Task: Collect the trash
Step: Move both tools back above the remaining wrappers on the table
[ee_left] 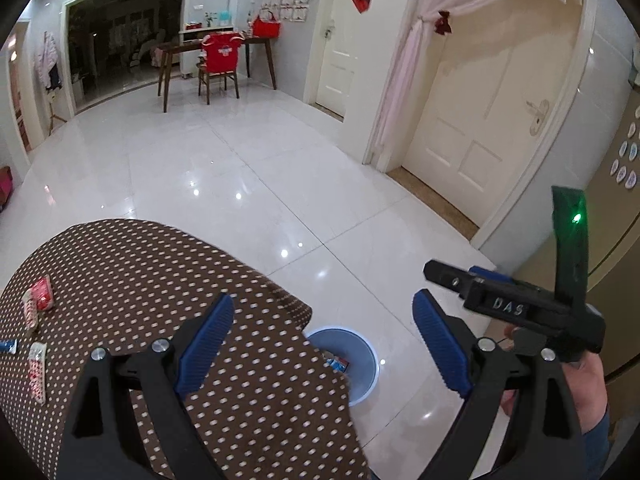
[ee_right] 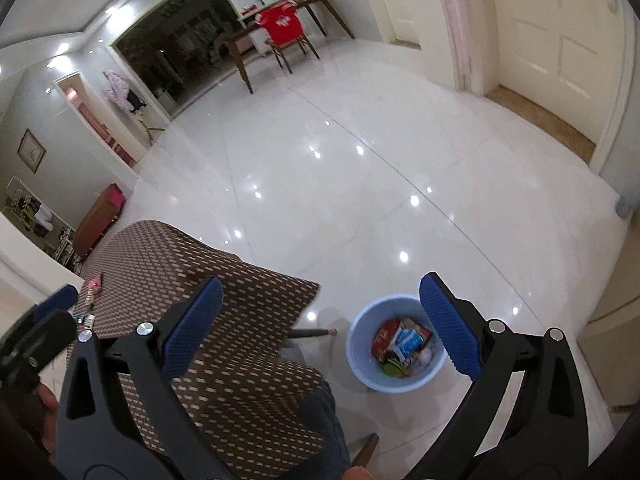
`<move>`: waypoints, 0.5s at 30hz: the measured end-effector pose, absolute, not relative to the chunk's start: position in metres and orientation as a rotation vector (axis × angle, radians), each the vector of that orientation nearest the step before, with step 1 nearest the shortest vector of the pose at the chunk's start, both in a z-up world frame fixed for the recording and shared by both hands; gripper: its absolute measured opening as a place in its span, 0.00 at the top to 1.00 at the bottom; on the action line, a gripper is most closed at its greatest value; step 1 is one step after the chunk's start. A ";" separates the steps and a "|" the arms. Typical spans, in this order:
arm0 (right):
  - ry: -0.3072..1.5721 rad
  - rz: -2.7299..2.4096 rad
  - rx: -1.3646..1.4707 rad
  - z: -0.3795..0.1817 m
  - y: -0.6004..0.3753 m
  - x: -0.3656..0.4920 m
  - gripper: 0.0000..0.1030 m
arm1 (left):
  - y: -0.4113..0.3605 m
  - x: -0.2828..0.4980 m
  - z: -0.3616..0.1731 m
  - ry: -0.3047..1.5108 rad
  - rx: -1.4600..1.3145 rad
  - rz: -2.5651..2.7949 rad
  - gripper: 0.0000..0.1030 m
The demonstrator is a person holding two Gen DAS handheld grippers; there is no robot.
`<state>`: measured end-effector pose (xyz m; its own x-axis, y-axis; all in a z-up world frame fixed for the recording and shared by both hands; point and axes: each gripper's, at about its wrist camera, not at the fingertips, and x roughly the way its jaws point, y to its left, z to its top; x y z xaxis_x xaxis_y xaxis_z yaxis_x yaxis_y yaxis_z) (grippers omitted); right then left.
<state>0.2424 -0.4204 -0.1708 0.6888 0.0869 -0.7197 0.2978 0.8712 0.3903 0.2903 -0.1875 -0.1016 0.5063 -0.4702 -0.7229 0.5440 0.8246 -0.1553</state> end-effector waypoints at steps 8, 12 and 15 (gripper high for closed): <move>0.755 -0.059 0.374 -0.127 -0.361 0.262 0.06 | -0.117 0.292 -0.090 0.803 0.022 -0.508 0.13; 0.745 -0.012 0.303 -0.115 -0.323 0.275 0.06 | -0.081 0.290 -0.090 0.777 0.021 -0.435 0.13; 0.752 0.038 0.265 -0.112 -0.293 0.286 0.06 | -0.050 0.293 -0.091 0.768 0.018 -0.375 0.13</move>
<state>0.2858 -0.2933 -0.1118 0.7311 0.1286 -0.6700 0.0602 0.9661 0.2510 0.2926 -0.0504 -0.0914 0.6562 -0.3243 -0.6813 0.3374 0.9337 -0.1196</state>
